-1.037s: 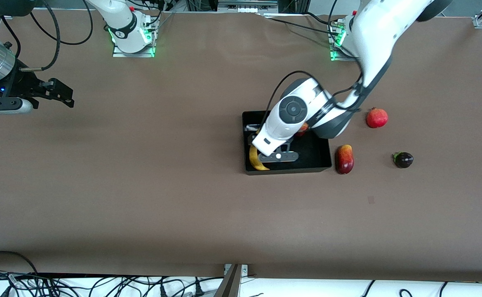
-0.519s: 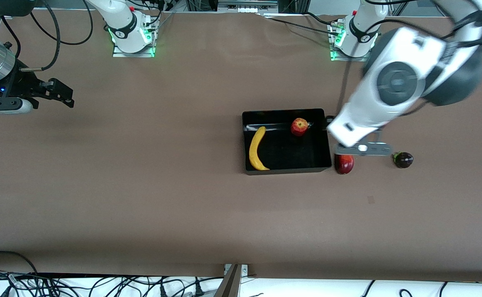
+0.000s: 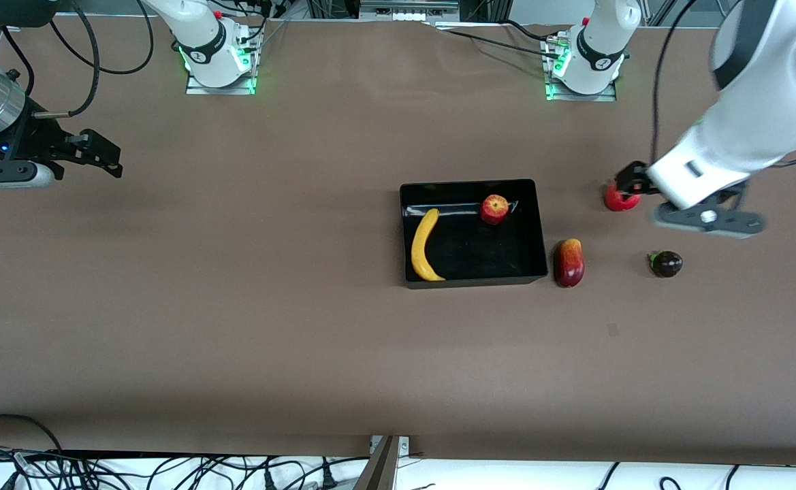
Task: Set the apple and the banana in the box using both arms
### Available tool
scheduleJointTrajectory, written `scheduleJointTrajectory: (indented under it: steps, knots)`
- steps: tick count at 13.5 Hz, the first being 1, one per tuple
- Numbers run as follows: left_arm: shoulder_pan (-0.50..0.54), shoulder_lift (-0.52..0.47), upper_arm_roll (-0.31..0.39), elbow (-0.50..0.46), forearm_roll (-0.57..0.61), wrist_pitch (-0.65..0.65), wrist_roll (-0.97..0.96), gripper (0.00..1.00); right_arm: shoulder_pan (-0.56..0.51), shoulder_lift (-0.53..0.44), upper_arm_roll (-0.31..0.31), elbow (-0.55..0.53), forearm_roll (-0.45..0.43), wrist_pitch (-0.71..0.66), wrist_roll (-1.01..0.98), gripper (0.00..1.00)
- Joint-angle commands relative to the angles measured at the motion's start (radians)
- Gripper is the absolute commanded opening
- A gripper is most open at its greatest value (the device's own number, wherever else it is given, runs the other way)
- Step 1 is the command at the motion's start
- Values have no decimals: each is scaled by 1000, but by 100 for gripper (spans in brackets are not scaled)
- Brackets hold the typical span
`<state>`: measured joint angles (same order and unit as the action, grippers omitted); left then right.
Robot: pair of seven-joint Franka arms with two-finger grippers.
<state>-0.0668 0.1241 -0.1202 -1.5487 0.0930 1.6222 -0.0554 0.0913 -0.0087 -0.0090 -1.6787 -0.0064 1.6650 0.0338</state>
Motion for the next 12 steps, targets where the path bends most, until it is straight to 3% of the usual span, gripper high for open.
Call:
scheduleJointTrajectory:
  steps: [1,12]
  knots:
    - [-22,-161,79,-238,-76,155,23,100,-1,6,3,17,-14,-11,-9,100]
    - [-4,-136,76,-212,-55,123,20,100,-1,6,3,17,-14,-11,-9,100]
